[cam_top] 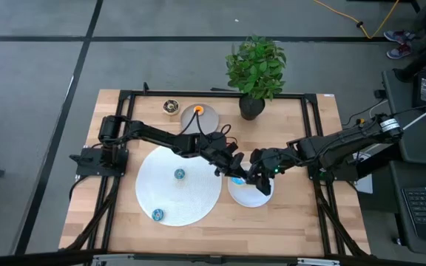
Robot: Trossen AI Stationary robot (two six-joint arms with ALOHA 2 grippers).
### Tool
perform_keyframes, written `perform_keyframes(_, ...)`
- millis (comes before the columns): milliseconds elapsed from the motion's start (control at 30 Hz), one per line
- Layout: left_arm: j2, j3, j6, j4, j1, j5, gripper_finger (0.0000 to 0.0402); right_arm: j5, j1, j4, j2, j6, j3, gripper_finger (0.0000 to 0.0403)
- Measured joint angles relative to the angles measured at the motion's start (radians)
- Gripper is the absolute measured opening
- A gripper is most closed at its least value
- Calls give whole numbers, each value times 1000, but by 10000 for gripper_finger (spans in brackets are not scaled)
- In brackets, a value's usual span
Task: Pick & Place donuts
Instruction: Put the small purple donut on the brown plate
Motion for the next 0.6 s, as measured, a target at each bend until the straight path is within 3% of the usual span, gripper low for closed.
perform_keyframes(167,0,0,2,2,-1,9,39,-42,0,3,0,-4,0,198)
perform_keyframes(400,0,0,11,2,2,-10,40,-107,11,-74,0,26,-1,258)
perform_keyframes(600,0,0,20,2,7,-15,36,-109,11,-126,0,46,-1,282)
